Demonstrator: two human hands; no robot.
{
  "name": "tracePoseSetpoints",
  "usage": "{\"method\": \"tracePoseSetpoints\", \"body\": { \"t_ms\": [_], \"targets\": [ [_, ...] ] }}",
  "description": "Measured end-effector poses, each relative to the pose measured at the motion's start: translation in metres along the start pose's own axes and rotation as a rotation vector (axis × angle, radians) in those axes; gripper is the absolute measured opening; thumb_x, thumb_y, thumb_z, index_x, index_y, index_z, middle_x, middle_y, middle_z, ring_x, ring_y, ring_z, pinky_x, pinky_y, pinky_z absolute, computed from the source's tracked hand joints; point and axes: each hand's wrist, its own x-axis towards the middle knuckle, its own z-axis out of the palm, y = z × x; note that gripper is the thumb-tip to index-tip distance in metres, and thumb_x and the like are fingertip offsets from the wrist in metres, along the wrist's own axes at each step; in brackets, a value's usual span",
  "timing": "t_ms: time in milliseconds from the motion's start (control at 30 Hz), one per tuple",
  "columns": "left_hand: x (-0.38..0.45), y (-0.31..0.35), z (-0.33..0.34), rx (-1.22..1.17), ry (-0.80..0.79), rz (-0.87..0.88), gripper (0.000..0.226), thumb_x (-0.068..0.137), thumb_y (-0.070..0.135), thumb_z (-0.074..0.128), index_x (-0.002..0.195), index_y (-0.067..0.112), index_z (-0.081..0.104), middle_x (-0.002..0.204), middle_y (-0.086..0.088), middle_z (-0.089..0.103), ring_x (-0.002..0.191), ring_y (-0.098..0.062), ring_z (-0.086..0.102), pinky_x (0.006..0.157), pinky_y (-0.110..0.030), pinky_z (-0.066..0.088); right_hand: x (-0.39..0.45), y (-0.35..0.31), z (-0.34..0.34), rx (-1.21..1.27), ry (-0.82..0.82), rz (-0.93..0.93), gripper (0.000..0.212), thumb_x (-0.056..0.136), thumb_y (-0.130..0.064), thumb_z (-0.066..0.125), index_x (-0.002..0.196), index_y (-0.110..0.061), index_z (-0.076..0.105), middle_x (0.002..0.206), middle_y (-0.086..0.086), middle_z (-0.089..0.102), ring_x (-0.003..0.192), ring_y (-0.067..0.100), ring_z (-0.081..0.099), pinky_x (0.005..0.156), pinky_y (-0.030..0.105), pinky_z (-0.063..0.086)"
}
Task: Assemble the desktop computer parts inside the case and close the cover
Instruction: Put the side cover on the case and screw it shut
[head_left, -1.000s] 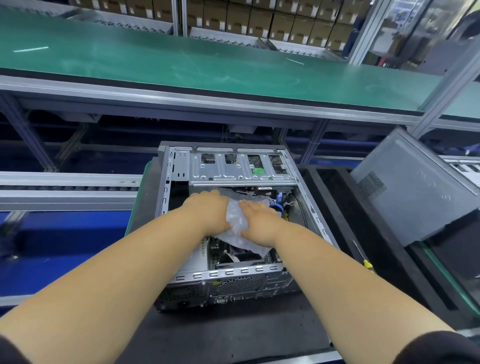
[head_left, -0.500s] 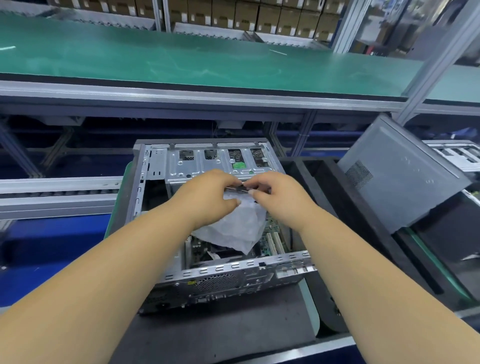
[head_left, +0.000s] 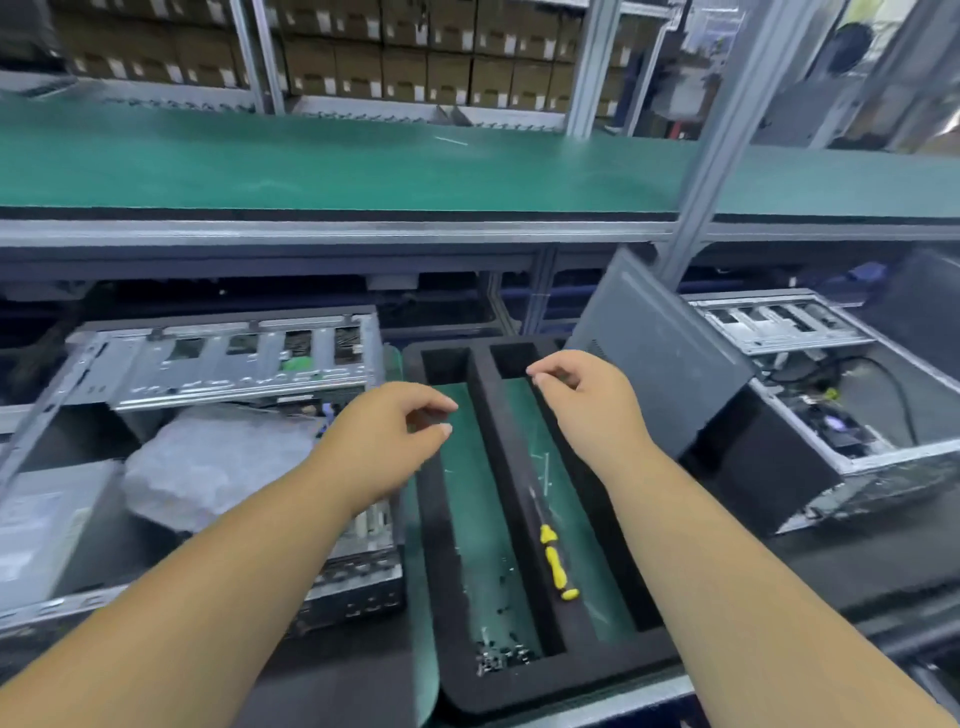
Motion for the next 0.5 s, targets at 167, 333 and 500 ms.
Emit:
{"method": "tracePoseSetpoints", "body": {
  "t_ms": [167, 333, 500],
  "targets": [
    [0.019, 0.033, 0.048, -0.059, 0.021, -0.042, 0.023, 0.086, 0.026, 0.067, 0.089, 0.048, 0.067, 0.096, 0.025, 0.065, 0.089, 0.008, 0.06, 0.081, -0.017, 0.048, 0.018, 0.049, -0.056, 0.076, 0.124, 0.127, 0.017, 0.091, -0.025, 0.058, 0.086, -0.036, 0.07, 0.089, -0.019, 0.068, 0.081, 0.0, 0.062, 0.072, 0.025, 0.049],
    [0.036, 0.064, 0.085, -0.108, 0.023, -0.104, 0.02, 0.086, 0.03, 0.065, 0.091, 0.048, 0.069, 0.094, 0.03, 0.066, 0.087, 0.005, 0.064, 0.076, -0.028, 0.057, 0.027, 0.091, -0.096, 0.102, 0.25, 0.174, 0.014, 0.09, -0.022, 0.059, 0.085, -0.033, 0.065, 0.088, -0.013, 0.066, 0.084, 0.015, 0.064, 0.075, 0.034, 0.052],
    [0.049, 0.09, 0.112, -0.131, -0.004, -0.137, 0.019, 0.087, 0.029, 0.063, 0.092, 0.046, 0.069, 0.096, 0.023, 0.068, 0.087, -0.009, 0.068, 0.075, -0.043, 0.06, 0.035, 0.129, -0.116, 0.074, 0.567, 0.152, 0.036, 0.083, -0.02, 0.071, 0.113, -0.019, 0.051, 0.11, -0.005, 0.046, 0.096, 0.016, 0.052, 0.084, 0.031, 0.044]
  ]
}}
